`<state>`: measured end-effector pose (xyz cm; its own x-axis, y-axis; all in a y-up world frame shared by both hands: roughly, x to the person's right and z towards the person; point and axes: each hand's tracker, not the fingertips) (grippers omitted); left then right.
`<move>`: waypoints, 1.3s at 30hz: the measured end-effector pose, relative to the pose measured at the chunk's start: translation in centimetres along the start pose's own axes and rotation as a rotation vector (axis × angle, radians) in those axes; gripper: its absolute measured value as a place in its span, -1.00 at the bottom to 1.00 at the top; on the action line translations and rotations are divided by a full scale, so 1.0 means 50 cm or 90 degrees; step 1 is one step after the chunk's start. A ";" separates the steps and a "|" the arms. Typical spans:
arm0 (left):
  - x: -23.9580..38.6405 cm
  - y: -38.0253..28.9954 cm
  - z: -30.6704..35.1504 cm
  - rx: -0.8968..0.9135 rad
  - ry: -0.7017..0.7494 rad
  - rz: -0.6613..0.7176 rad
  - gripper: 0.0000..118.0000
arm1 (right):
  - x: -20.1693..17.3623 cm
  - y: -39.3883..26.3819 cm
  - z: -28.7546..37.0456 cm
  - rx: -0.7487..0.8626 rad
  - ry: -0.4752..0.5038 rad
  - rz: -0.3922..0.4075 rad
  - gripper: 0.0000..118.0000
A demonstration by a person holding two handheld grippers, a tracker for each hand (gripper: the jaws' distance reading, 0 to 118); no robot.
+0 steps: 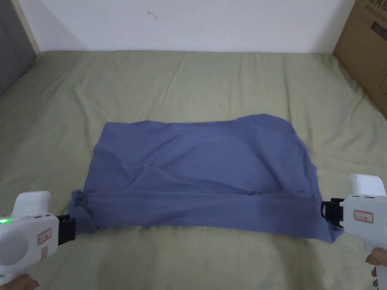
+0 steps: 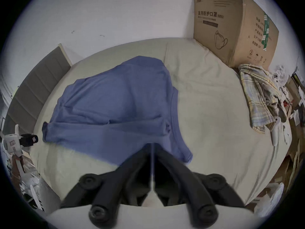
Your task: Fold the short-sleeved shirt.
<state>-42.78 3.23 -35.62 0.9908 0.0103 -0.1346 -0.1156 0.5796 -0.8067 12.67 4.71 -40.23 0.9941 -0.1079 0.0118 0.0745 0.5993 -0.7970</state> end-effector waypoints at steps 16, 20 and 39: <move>-0.048 0.017 -0.122 -0.047 0.017 0.038 0.52 | -0.040 -0.064 -0.036 -0.062 0.035 -0.004 -0.99; -0.037 0.005 -0.138 -0.038 0.006 0.039 0.28 | -0.030 -0.074 -0.047 -0.074 0.026 -0.016 -0.99; -0.015 0.029 -0.084 -0.017 0.002 -0.012 -0.97 | 0.089 -0.028 -0.117 -0.068 0.010 -0.138 -0.29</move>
<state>-43.98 0.66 -39.11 0.9927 -0.0030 -0.1206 -0.0984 0.5579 -0.8240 16.52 -1.24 -42.61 0.9545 -0.2376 0.1799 0.2757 0.4742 -0.8362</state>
